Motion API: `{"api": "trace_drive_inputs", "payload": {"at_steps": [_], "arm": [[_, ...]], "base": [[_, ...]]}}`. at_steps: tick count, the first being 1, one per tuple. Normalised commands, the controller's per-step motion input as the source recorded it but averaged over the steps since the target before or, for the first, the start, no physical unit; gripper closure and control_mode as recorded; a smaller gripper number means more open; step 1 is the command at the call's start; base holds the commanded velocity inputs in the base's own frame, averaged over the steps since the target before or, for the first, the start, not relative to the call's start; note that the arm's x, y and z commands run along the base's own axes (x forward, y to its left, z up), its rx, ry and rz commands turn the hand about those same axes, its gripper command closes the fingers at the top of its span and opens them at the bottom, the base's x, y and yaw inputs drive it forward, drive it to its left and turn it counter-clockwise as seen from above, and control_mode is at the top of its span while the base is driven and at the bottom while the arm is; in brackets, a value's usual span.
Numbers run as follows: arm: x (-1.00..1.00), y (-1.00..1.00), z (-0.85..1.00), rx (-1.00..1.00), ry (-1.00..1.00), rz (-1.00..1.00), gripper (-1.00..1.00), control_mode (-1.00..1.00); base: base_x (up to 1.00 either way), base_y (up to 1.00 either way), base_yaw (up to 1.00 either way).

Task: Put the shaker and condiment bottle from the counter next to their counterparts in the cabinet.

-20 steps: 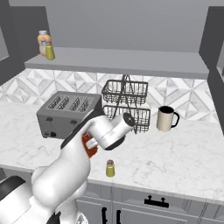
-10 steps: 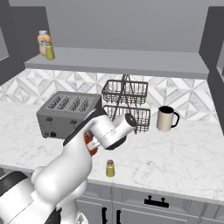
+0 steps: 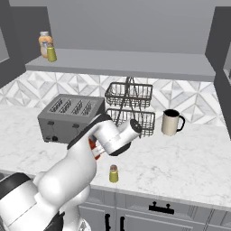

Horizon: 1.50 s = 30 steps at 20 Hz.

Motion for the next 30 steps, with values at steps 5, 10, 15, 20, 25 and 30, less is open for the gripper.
{"api": "trace_drive_inputs", "payload": {"at_steps": [5, 10, 15, 20, 25, 30], "arm": [[0.00, 0.00, 0.00, 0.00, 0.00, 0.00, -1.00, -1.00], [0.14, 0.00, -0.03, 0.00, 0.00, 0.03, -1.00, -1.00], [0.15, 0.01, -0.10, 0.00, 0.00, 0.05, -1.00, -1.00], [0.09, 0.01, -0.13, 0.00, 0.00, 0.07, -1.00, -1.00], [0.12, 0.07, -0.12, 0.01, 0.00, 0.08, -1.00, -1.00], [0.11, 0.07, -0.11, 0.03, 0.00, 0.10, -1.00, -1.00]], "base": [[0.00, 0.00, 0.00], [0.00, 0.00, 0.00], [0.00, 0.00, 0.00], [0.00, 0.00, 0.00], [0.00, 0.00, 0.00], [0.00, 0.00, 0.00]]}}
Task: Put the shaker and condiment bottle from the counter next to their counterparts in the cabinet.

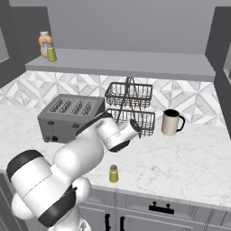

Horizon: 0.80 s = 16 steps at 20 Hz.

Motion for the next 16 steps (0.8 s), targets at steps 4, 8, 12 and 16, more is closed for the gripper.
{"api": "trace_drive_inputs", "payload": {"at_steps": [4, 8, 12, 16], "arm": [[0.05, 0.03, -0.11, 0.04, 0.00, 0.09, -1.00, -1.00], [0.06, 0.01, -0.11, 0.06, 0.00, 0.09, -1.00, -1.00], [0.09, 0.02, -0.13, 0.07, 0.00, 0.09, -1.00, -1.00], [0.10, 0.07, -0.12, 0.09, 0.00, 0.08, -1.00, -1.00]], "base": [[0.00, 0.00, 0.00], [0.00, 0.00, 0.00], [0.00, 0.00, 0.00], [0.00, 0.00, 0.00]]}}
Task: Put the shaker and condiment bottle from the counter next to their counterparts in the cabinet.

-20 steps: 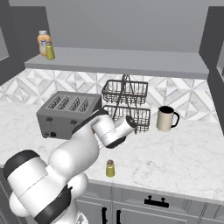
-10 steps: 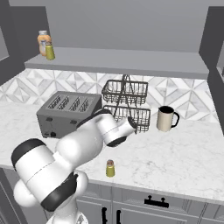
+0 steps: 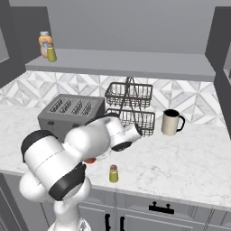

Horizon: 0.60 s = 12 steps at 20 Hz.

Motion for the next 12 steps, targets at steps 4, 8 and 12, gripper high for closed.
{"api": "trace_drive_inputs", "payload": {"at_steps": [4, 8, 12], "arm": [[0.14, 0.19, -0.15, 0.09, 0.02, 0.06, 1.00, -1.00], [0.19, 0.19, -0.10, 0.03, 0.10, 0.03, 1.00, -1.00], [0.32, -0.05, 0.23, -0.01, 0.07, -0.16, 1.00, -1.00]], "base": [[0.00, 0.00, 0.00], [0.00, 0.00, 0.00], [0.00, 0.00, 0.00]]}}
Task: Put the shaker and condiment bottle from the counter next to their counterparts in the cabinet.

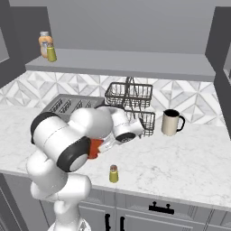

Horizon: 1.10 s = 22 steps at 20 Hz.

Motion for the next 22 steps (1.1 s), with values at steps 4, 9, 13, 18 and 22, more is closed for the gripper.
{"api": "trace_drive_inputs", "payload": {"at_steps": [4, 9, 13, 18, 22], "arm": [[0.00, -0.18, 0.98, 0.00, 0.00, -0.39, 1.00, -1.00], [-0.06, -0.04, 1.00, -0.01, 0.00, -0.35, 1.00, -1.00], [0.00, 0.00, 1.00, -0.03, 0.11, -0.05, 1.00, -1.00], [-0.28, 0.00, 1.00, -0.10, 0.00, -0.14, 1.00, -1.00], [-0.49, -0.01, 1.00, -0.05, 0.00, -0.30, 1.00, -1.00]], "base": [[0.00, 0.00, 0.00], [0.00, 0.00, 0.00], [0.00, 0.00, 0.00], [0.00, 0.00, 0.00], [0.00, 0.00, 0.00]]}}
